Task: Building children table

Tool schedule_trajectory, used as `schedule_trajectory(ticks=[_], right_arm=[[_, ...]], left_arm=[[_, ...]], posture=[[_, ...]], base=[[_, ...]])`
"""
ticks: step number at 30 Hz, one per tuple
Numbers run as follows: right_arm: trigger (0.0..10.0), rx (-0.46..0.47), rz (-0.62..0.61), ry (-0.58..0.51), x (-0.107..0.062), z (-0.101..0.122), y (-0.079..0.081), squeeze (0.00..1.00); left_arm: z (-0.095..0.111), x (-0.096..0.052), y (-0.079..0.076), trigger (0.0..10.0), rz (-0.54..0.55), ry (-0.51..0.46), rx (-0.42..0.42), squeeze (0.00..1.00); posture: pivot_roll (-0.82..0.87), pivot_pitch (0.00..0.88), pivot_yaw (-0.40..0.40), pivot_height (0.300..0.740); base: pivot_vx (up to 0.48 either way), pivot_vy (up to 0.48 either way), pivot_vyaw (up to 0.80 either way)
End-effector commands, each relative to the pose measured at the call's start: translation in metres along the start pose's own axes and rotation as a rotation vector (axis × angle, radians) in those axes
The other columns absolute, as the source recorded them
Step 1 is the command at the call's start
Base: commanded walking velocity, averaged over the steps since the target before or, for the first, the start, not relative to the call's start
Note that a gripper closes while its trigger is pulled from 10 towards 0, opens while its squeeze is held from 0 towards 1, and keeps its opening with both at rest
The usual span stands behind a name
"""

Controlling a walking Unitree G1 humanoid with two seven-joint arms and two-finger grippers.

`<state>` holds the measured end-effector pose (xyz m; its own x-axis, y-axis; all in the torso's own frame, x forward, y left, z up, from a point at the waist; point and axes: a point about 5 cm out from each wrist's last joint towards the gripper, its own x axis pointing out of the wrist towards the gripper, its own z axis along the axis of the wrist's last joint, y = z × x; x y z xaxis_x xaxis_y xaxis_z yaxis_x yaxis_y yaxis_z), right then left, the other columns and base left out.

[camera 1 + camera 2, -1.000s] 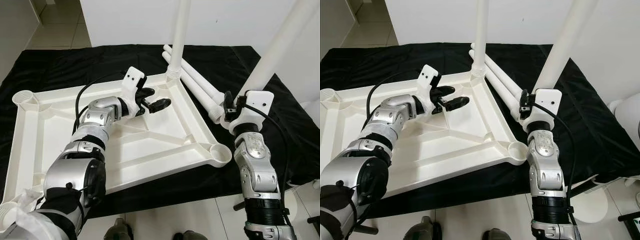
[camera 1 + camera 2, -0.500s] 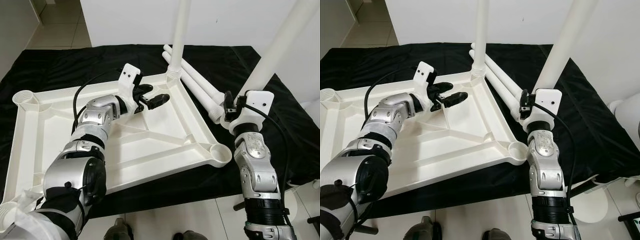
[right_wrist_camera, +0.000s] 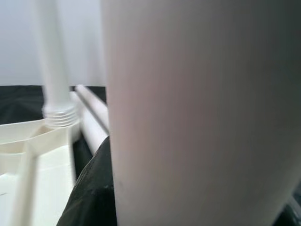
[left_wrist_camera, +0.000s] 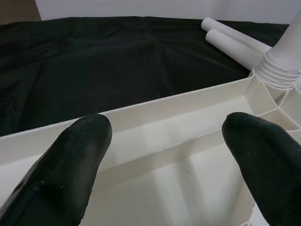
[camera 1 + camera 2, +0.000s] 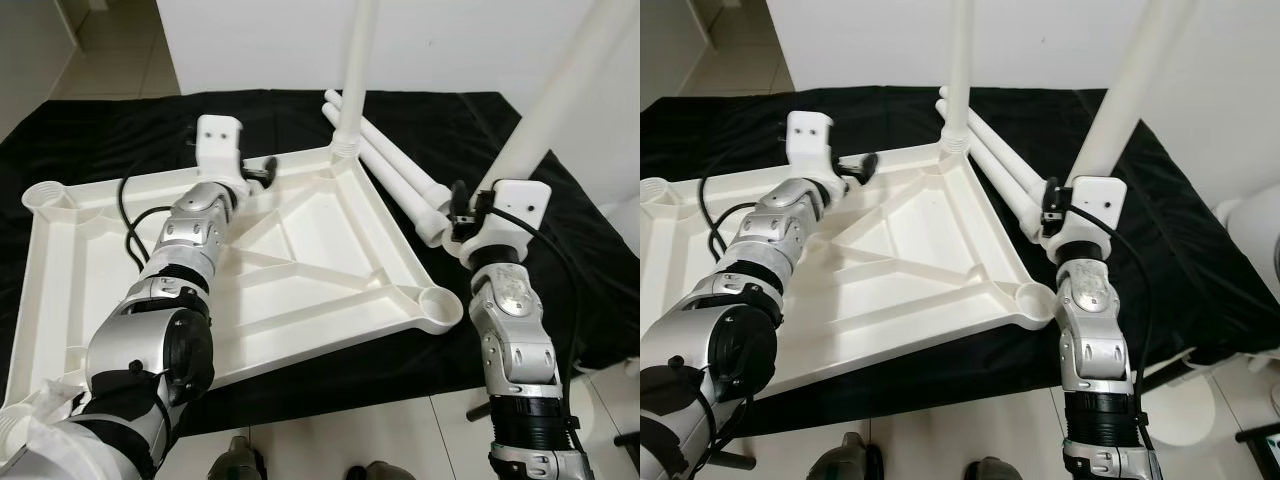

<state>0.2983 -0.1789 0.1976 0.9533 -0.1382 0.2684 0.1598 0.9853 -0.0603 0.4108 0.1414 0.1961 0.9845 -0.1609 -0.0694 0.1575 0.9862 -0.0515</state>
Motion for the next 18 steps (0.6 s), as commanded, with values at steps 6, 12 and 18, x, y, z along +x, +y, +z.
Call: schedule_trajectory(ticks=[6,12,18], right_arm=[[10.0,-0.003,-0.002,-0.017,0.0,0.002,0.001,0.0],[10.0,-0.004,0.007,-0.017,-0.001,0.002,0.001,0.0],[10.0,-0.004,0.013,-0.019,-0.003,0.002,0.001,0.0]], left_arm=[[-0.004,0.0,-0.008,10.0,-0.023,0.001,0.021,0.0],[0.006,-0.002,-0.033,10.0,-0.192,-0.118,0.067,0.0],[0.002,-0.015,-0.046,10.0,-0.453,-0.182,0.132,0.0]], posture=[[0.02,0.03,-0.011,0.74],[0.01,0.031,-0.008,0.74],[0.01,0.032,-0.008,0.74]], base=[[0.0,0.0,0.0],[0.0,0.0,0.0],[0.0,0.0,0.0]])
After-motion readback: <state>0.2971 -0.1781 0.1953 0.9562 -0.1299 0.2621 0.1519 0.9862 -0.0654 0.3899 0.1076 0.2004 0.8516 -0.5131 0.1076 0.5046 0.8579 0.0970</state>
